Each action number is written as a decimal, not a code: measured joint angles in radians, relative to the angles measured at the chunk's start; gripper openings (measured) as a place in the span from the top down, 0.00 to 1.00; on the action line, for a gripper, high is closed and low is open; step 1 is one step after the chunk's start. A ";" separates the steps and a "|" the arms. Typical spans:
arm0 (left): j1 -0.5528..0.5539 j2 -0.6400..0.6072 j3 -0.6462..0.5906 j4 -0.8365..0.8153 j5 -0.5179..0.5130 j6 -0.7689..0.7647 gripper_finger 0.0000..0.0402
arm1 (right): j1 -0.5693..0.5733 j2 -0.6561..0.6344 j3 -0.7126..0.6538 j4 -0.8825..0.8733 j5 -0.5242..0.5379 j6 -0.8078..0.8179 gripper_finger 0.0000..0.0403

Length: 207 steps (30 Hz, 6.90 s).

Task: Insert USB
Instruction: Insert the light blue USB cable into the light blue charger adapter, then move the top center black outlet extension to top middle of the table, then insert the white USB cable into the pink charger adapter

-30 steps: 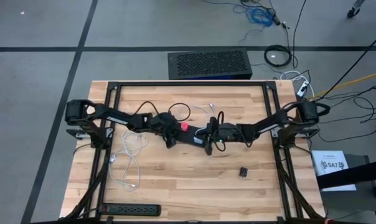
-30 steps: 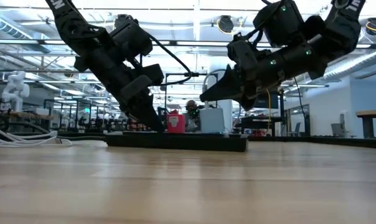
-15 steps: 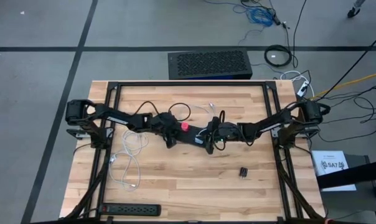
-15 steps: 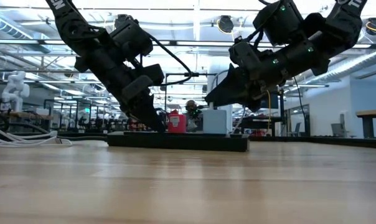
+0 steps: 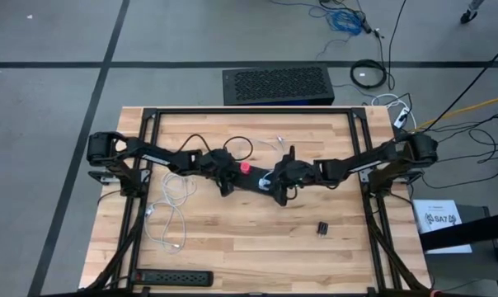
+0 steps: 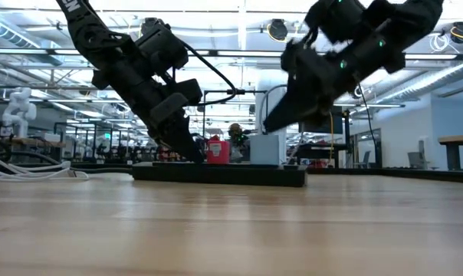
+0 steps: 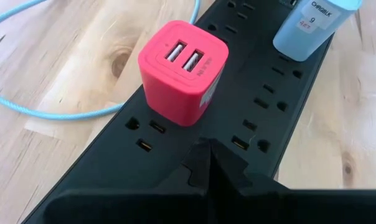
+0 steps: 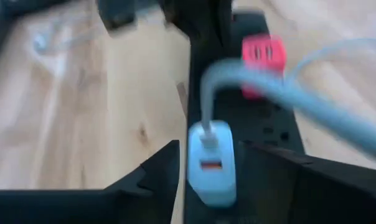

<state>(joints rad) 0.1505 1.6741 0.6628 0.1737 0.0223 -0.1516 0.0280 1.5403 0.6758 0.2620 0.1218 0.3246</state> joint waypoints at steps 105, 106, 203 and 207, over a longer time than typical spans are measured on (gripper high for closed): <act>-0.160 -0.274 0.092 -1.253 -0.237 -0.236 0.70 | 0.059 -0.271 0.005 -0.342 -0.122 -0.050 0.82; -0.158 -0.266 0.083 -1.249 -0.244 -0.236 0.68 | 0.059 -0.271 0.005 -0.342 -0.122 -0.053 0.82; -0.078 -0.302 0.092 -0.775 -0.071 0.173 0.91 | -0.020 -0.147 0.006 -0.108 -0.180 -0.042 0.65; -0.092 -0.255 0.075 -0.735 -0.054 0.223 0.79 | -0.020 -0.147 0.006 -0.108 -0.180 -0.042 0.65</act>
<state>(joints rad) 0.0589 1.4192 0.7379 -0.5613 -0.0320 0.0711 0.0080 1.3933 0.6815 0.1535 -0.0578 0.2830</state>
